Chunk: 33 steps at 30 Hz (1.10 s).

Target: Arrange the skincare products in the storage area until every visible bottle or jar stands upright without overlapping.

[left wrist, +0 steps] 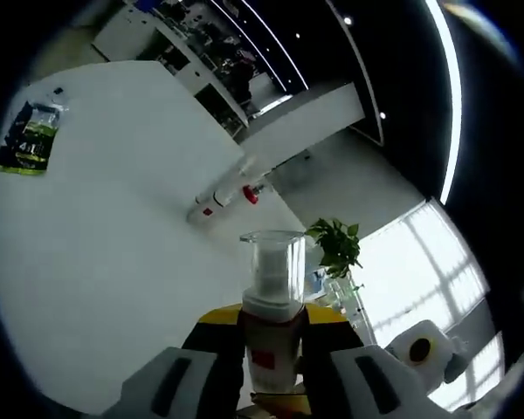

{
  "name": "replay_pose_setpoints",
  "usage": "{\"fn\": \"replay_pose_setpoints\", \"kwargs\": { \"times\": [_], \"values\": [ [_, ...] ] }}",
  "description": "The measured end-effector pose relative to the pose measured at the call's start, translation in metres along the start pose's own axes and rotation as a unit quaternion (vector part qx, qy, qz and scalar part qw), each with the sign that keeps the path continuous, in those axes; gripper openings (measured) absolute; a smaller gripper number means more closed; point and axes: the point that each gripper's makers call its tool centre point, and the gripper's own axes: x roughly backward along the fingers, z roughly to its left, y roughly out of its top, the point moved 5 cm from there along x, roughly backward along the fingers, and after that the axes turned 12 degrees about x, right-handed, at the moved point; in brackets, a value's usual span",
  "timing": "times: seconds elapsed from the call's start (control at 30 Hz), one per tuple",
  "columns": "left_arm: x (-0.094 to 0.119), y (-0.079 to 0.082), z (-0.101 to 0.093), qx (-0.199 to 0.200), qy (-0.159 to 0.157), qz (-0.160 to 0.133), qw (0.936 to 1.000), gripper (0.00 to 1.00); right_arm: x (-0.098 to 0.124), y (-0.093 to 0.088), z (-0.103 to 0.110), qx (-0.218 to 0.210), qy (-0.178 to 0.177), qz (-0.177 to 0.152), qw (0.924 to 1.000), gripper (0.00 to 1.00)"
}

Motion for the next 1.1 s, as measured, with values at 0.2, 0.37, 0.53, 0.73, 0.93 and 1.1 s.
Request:
{"fn": "replay_pose_setpoints", "kwargs": {
  "times": [0.2,0.37,0.53,0.73,0.93,1.1],
  "values": [
    [0.008,-0.002,-0.002,-0.007,-0.019,0.021,0.9996,0.24,0.007,-0.002,0.002,-0.064,0.039,-0.034,0.9966,0.2],
    [0.015,-0.003,-0.018,-0.05,-0.071,0.044,0.9952,0.23,0.016,0.004,0.006,-0.181,0.104,-0.106,0.9723,0.19],
    [0.018,-0.003,-0.03,-0.036,-0.13,0.068,0.9886,0.25,0.024,0.013,0.013,-0.261,0.169,-0.155,0.9376,0.19],
    [0.021,-0.005,-0.04,-0.019,-0.175,0.072,0.9817,0.27,0.032,0.018,0.018,-0.337,0.217,-0.198,0.8943,0.19],
    [0.02,-0.009,-0.039,-0.021,-0.165,0.068,0.9837,0.26,0.029,0.018,0.02,-0.337,0.209,-0.183,0.8995,0.2],
    [0.02,0.001,-0.033,-0.037,-0.146,0.044,0.9876,0.26,0.022,0.017,0.016,-0.303,0.164,-0.163,0.9246,0.19]
  ]
}}
